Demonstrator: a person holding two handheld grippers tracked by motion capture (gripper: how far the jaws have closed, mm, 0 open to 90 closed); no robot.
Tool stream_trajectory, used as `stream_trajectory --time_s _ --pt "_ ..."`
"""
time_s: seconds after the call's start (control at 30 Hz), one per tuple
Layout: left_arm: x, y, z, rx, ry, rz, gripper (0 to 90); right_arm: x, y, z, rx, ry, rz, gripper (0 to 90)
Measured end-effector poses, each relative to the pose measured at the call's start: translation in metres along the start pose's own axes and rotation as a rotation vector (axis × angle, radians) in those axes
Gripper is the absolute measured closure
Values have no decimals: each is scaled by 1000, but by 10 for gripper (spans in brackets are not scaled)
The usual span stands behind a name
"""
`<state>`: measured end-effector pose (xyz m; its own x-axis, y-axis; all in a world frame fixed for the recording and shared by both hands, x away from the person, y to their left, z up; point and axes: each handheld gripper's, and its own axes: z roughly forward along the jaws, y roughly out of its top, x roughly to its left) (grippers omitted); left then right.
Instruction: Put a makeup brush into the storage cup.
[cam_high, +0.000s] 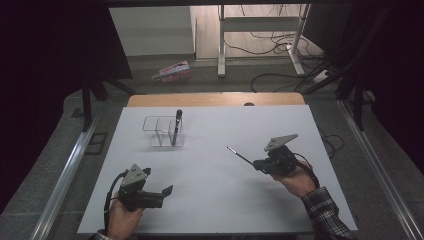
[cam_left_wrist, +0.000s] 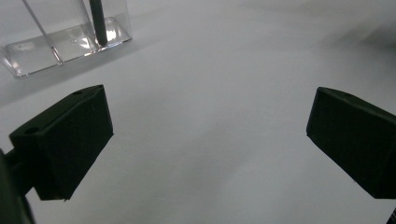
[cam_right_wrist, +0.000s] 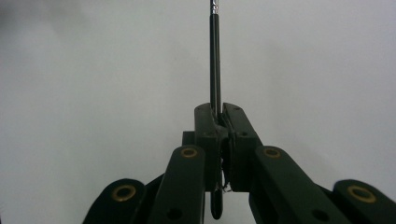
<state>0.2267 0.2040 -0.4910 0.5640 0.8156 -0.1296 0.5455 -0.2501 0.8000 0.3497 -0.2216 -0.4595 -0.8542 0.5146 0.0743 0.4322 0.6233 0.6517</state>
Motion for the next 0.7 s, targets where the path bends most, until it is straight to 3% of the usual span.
stream_trajectory --time_s 0.33,0.7 --pt "1 0 0 -20 -2 -7 7 6 -7 -14 -59 -16 20 855" --pt "2 2 1 -39 -53 -55 0 15 -12 -24 -109 -24 34 855"
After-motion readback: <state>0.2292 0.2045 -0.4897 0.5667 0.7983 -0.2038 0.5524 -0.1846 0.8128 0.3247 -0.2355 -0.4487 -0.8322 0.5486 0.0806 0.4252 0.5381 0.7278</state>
